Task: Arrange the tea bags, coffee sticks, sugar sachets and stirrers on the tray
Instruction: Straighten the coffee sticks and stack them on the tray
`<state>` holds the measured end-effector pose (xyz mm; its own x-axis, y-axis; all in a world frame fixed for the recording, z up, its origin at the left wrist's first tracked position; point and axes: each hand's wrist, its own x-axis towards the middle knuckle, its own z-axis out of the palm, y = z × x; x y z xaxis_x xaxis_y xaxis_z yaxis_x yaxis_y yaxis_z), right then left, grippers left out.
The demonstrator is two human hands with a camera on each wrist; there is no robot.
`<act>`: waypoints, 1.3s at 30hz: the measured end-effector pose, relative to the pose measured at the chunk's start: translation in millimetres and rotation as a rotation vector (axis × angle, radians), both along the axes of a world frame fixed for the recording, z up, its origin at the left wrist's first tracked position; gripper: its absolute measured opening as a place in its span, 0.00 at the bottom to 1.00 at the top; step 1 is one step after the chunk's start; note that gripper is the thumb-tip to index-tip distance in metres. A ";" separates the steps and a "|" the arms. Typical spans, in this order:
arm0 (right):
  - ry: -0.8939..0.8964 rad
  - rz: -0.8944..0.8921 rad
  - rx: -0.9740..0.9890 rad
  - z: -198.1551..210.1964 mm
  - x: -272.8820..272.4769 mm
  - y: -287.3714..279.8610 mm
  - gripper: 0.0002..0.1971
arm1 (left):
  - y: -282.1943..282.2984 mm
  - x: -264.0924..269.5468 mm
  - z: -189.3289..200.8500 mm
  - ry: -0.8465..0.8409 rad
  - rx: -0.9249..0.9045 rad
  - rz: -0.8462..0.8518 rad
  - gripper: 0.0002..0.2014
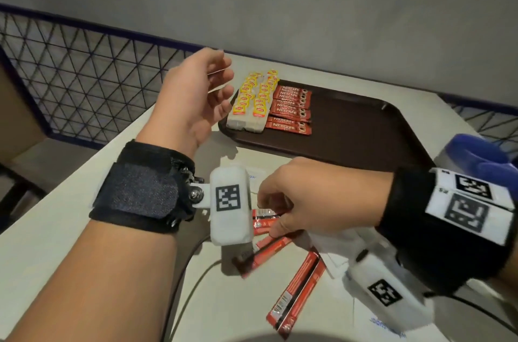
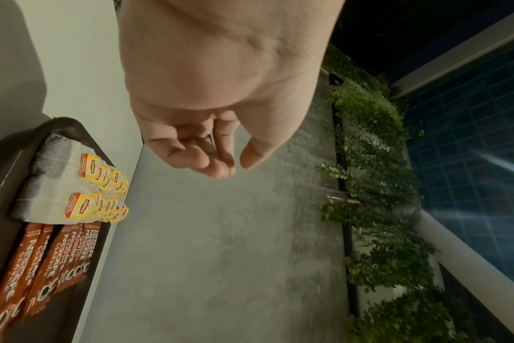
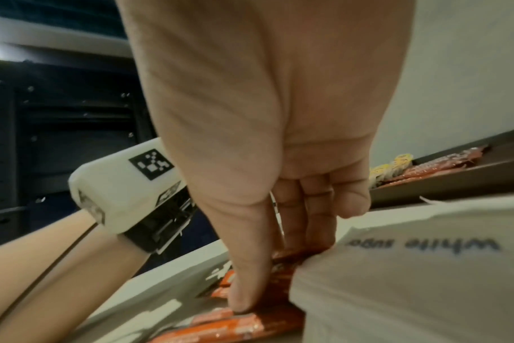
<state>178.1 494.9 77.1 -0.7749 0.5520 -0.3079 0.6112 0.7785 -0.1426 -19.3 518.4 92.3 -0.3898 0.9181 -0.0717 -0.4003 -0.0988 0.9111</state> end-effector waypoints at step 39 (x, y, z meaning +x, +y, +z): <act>1.491 -0.657 -0.719 -3.6 98.8 -0.6 0.07 | -30.7 94.5 -5.9 0.125 0.050 -0.461 0.11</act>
